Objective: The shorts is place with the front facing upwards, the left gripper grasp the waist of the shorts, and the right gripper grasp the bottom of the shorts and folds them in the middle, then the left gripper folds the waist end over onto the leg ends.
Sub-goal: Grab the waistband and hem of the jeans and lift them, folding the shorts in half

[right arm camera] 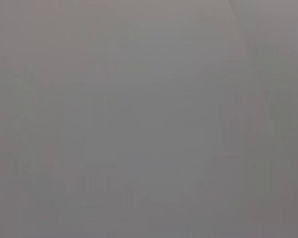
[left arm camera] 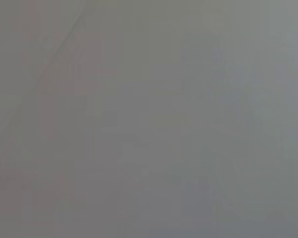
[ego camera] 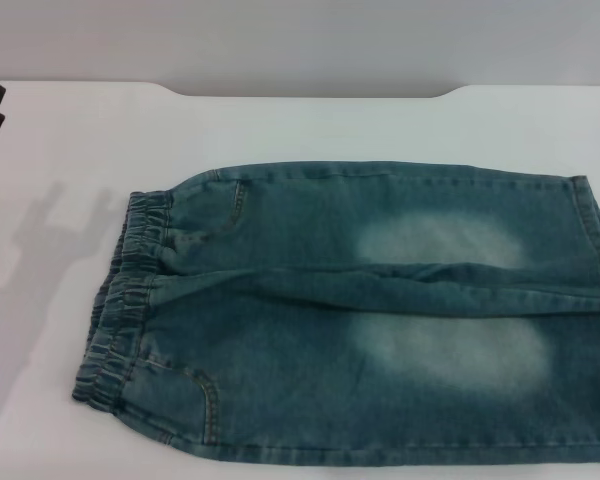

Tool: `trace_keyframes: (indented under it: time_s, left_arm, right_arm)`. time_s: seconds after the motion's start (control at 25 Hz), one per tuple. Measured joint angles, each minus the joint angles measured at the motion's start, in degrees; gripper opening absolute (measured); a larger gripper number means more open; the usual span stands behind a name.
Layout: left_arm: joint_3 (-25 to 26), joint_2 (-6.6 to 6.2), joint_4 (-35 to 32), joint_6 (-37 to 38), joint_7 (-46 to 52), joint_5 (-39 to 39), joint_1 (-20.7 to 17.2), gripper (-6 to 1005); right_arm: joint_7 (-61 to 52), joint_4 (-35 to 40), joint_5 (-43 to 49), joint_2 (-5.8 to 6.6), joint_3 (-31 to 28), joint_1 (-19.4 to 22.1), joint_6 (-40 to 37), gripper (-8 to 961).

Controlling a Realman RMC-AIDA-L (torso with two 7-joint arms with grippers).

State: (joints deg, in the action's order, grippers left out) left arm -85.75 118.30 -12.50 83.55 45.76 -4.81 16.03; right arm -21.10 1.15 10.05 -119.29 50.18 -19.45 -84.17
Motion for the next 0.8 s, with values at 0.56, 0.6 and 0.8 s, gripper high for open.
trace_keyframes:
  time_s: [0.56,0.6,0.8]
  left_arm:
    - [-0.7,-0.28,0.4,-4.2,-0.5,-0.7,1.2,731]
    - [-0.8,-0.28,0.4,-4.2,-0.5,-0.7,1.0,730]
    - [-1.9,-0.28,0.1,-2.3,-1.2,-0.7,-0.4,730]
  right_arm:
    - [0.4,-0.4,0.9,0.05,0.5,-1.8,0.8,477]
    - [0.4,-0.4,1.0,0.04,0.5,-1.7,0.8,477]
    - [0.4,-0.7,1.0,-0.04,0.5,-1.0,0.4,477]
